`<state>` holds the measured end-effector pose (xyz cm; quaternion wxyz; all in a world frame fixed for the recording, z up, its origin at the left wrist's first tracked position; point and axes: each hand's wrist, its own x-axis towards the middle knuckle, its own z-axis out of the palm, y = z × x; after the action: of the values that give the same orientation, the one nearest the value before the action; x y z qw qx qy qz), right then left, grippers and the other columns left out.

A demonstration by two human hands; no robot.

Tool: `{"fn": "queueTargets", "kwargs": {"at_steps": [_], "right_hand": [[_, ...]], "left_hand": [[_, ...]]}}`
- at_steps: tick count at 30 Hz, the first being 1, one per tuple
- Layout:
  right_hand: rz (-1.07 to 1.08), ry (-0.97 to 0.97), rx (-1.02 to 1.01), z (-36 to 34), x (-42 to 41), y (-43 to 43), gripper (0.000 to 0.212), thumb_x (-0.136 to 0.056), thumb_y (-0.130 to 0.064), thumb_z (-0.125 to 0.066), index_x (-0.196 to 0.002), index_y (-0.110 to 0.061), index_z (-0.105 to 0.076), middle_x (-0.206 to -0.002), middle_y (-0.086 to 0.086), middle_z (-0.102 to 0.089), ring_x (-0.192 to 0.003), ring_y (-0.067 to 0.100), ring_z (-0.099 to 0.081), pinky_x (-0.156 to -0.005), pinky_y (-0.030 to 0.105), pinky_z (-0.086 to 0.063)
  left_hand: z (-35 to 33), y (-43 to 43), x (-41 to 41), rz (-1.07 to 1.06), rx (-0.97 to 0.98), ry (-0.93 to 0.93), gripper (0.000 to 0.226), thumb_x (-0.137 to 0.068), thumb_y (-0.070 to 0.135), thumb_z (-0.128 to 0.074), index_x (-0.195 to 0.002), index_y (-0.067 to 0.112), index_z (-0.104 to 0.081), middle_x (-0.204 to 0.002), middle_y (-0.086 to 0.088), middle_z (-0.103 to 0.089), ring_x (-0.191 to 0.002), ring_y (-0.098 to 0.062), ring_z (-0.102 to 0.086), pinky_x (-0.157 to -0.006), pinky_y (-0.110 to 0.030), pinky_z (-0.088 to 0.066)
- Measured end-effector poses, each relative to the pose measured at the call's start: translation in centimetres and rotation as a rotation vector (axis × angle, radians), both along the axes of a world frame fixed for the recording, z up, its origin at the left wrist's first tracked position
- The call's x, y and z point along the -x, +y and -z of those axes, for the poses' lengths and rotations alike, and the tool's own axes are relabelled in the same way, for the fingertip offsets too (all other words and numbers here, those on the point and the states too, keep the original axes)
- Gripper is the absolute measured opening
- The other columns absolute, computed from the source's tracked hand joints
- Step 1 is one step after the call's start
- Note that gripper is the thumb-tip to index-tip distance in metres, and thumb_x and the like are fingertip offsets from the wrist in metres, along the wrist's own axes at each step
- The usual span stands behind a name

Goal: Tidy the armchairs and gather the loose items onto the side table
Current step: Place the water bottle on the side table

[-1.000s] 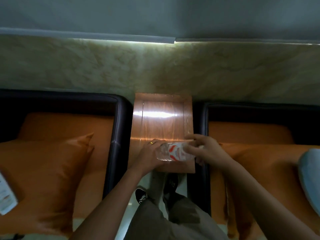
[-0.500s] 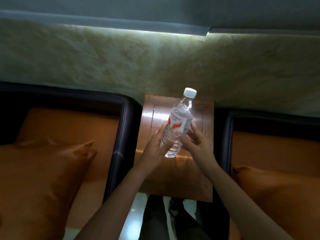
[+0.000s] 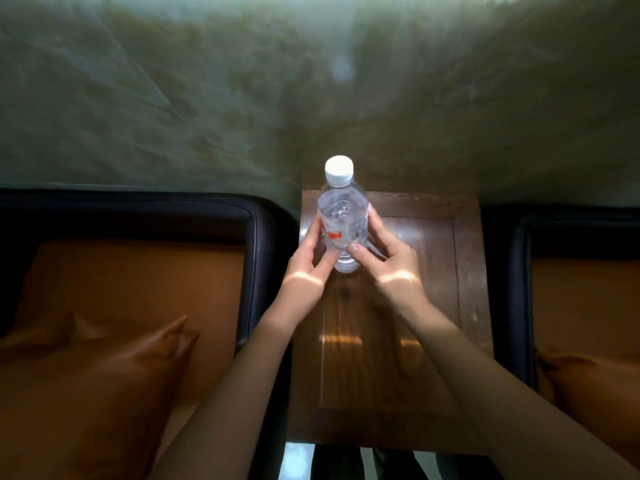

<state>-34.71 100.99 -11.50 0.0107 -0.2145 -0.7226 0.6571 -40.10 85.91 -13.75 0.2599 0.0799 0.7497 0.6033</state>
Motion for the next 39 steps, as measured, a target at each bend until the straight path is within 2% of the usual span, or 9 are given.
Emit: {"fn": "queueTargets", "kwargs": {"at_steps": [2,6,11,14,20,24,30,36,39], "right_hand": [[0.030,0.019,-0.017,0.6,0.5,0.0,0.070,-0.090,-0.008,-0.073,-0.150,-0.023,-0.042,-0.141,-0.019,-0.053,-0.130,-0.006,-0.050,-0.111,0.022,-0.041],[0.029,0.008,-0.076,0.2,-0.2,0.1,0.068,-0.092,-0.014,-0.071,-0.152,-0.021,-0.041,-0.145,-0.012,-0.054,-0.131,-0.004,-0.050,-0.106,0.013,-0.040],[-0.089,-0.108,-0.103,0.9,-1.9,-0.6,0.052,-0.096,-0.018,-0.066,-0.145,-0.012,-0.049,-0.127,-0.012,-0.067,-0.118,-0.007,-0.060,-0.102,0.019,-0.045],[-0.128,-0.112,-0.142,1.3,-2.1,-1.0,0.055,-0.100,-0.022,-0.060,-0.152,-0.021,-0.042,-0.137,-0.013,-0.061,-0.124,-0.010,-0.053,-0.107,0.015,-0.041],[-0.097,-0.124,-0.134,3.2,0.2,-0.9,0.058,-0.099,-0.049,-0.052,-0.153,-0.037,-0.035,-0.148,-0.012,-0.052,-0.138,0.008,-0.047,-0.114,0.046,-0.041],[-0.077,-0.078,-0.121,3.2,2.4,-0.6,0.056,-0.104,-0.027,-0.050,-0.157,-0.024,-0.030,-0.157,-0.007,-0.041,-0.144,0.004,-0.036,-0.120,0.025,-0.030],[-0.153,-0.068,-0.054,3.4,5.1,0.1,0.062,-0.105,-0.015,-0.048,-0.159,-0.019,-0.018,-0.164,-0.007,-0.024,-0.148,-0.001,-0.021,-0.118,0.011,-0.017],[-0.219,-0.057,-0.020,4.1,6.0,0.1,0.066,-0.104,-0.008,-0.046,-0.160,-0.012,-0.010,-0.166,-0.006,-0.013,-0.148,-0.006,-0.012,-0.116,0.007,-0.011],[-0.221,-0.047,0.022,4.0,6.0,0.0,0.067,-0.103,0.000,-0.043,-0.159,-0.007,-0.007,-0.163,-0.007,-0.011,-0.136,-0.026,-0.017,-0.110,0.000,-0.014]], "left_hand": [[0.1,0.3,1.1,0.044,-0.008,0.034,0.066,-0.101,0.017,-0.056,-0.158,0.018,-0.022,-0.157,0.003,-0.039,-0.146,-0.009,-0.034,-0.122,-0.045,-0.027],[0.2,0.7,0.5,0.046,-0.016,0.023,0.064,-0.102,0.015,-0.053,-0.158,0.019,-0.021,-0.158,0.007,-0.036,-0.145,-0.004,-0.033,-0.121,-0.035,-0.027],[1.2,1.2,-3.8,-0.266,0.003,-0.175,0.051,-0.097,0.049,-0.054,-0.145,0.050,-0.038,-0.145,0.015,-0.052,-0.136,-0.011,-0.049,-0.114,-0.050,-0.039],[1.3,1.4,-4.3,-0.376,-0.018,-0.190,0.052,-0.095,0.057,-0.054,-0.144,0.040,-0.048,-0.140,0.014,-0.058,-0.130,-0.010,-0.055,-0.109,-0.049,-0.045],[2.5,1.5,-1.0,-0.329,-0.023,-0.164,0.057,-0.092,0.057,-0.059,-0.143,0.035,-0.049,-0.143,0.008,-0.056,-0.133,-0.012,-0.051,-0.113,-0.044,-0.041],[2.3,1.8,2.2,-0.252,0.000,-0.065,0.053,-0.100,0.033,-0.056,-0.149,0.021,-0.043,-0.143,0.012,-0.051,-0.131,0.002,-0.046,-0.107,-0.011,-0.038],[2.4,2.1,5.0,-0.172,0.052,-0.008,0.051,-0.105,0.035,-0.045,-0.153,0.023,-0.034,-0.143,0.024,-0.039,-0.131,0.013,-0.034,-0.110,-0.012,-0.028],[3.0,2.0,6.2,-0.158,0.058,0.015,0.057,-0.102,0.046,-0.042,-0.154,0.023,-0.035,-0.155,0.008,-0.041,-0.144,-0.005,-0.034,-0.122,-0.035,-0.027],[3.2,2.1,6.1,-0.171,0.069,0.004,0.060,-0.100,0.049,-0.041,-0.154,0.025,-0.034,-0.156,0.009,-0.040,-0.145,-0.005,-0.033,-0.122,-0.036,-0.027]]}}
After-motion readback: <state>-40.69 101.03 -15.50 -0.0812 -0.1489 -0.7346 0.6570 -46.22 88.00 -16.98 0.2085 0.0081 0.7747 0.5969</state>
